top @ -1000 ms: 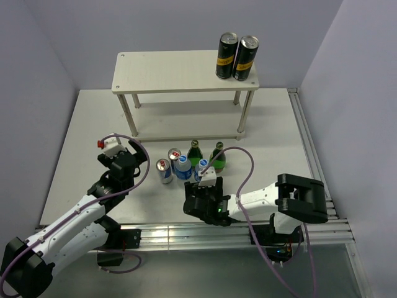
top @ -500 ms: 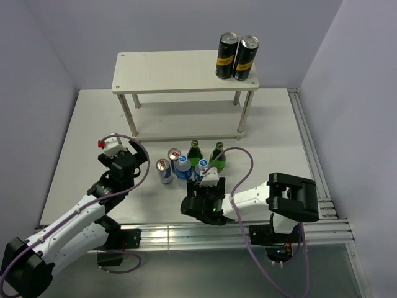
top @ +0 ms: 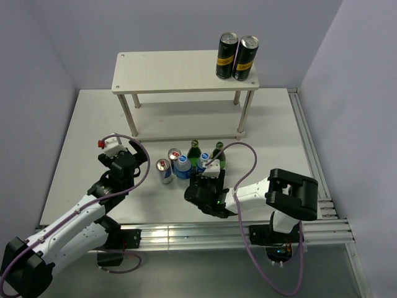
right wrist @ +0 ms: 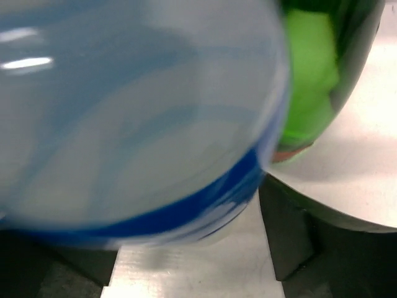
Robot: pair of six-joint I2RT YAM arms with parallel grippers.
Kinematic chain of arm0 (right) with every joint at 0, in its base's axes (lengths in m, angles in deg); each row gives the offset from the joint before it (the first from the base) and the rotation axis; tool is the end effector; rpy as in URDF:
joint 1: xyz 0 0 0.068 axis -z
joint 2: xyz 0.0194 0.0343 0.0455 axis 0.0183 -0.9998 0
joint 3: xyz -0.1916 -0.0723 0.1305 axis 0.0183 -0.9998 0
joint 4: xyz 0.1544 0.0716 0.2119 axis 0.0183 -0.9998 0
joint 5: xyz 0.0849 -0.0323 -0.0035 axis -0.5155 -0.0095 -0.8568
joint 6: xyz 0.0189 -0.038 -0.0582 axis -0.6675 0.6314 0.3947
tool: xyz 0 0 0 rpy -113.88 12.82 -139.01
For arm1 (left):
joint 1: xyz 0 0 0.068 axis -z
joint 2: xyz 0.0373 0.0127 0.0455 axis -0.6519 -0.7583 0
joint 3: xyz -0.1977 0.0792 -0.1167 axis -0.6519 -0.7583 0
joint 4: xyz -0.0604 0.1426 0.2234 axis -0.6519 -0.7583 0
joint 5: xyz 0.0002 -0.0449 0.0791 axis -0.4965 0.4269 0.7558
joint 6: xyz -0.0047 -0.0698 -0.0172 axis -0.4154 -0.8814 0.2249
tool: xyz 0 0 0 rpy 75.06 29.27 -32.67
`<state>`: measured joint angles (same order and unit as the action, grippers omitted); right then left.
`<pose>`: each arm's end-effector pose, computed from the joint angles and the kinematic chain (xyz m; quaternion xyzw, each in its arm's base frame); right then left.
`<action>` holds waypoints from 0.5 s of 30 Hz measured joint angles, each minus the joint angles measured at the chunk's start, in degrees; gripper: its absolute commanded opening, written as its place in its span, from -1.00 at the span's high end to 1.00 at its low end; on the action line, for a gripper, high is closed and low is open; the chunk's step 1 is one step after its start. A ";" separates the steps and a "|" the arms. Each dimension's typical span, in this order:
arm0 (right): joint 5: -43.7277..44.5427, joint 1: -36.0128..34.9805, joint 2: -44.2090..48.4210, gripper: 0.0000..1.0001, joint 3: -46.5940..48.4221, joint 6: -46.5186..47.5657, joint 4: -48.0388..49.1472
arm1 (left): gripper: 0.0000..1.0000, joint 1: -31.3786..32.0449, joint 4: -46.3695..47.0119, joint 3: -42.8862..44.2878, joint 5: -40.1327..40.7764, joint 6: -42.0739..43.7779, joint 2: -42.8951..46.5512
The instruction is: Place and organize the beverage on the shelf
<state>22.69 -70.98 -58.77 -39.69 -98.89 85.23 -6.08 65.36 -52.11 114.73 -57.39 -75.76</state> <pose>0.1400 0.2603 0.0902 0.0060 0.8122 0.0275 0.5826 0.2107 -0.0944 0.2098 -0.2278 0.7607 -0.0463 0.6060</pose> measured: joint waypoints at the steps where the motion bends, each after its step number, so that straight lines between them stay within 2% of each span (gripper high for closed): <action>1: -0.11 0.09 -0.04 -0.56 -0.04 0.17 0.70 | -0.99 0.00 0.00 0.00 0.00 0.00 0.00; 4: -0.07 0.20 -0.31 0.14 -0.17 1.49 2.73 | -0.99 0.00 0.00 0.00 0.00 0.00 0.00; 5: 0.20 0.28 -0.44 0.48 -0.20 1.86 3.37 | -0.99 0.00 0.00 0.00 0.00 0.00 0.00; 7: 0.09 0.31 -0.55 0.65 -0.26 2.08 3.87 | -0.99 0.00 0.00 0.00 0.00 -0.02 -0.02; 8: 0.09 0.31 -0.59 0.85 -0.24 2.03 3.87 | -0.99 0.00 0.00 0.00 0.00 0.00 0.00; 10: 0.04 0.31 -0.61 1.00 -0.17 1.57 3.45 | -0.99 0.00 0.00 0.00 0.00 0.00 -0.02; 15: 0.04 -0.31 -0.46 1.00 2.73 -1.84 -3.98 | -0.99 0.00 0.00 0.00 0.00 -0.02 -0.02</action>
<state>22.73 -71.28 -59.23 -36.96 -100.73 81.25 -6.08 65.36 -52.11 114.73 -57.41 -75.78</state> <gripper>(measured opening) 0.593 0.993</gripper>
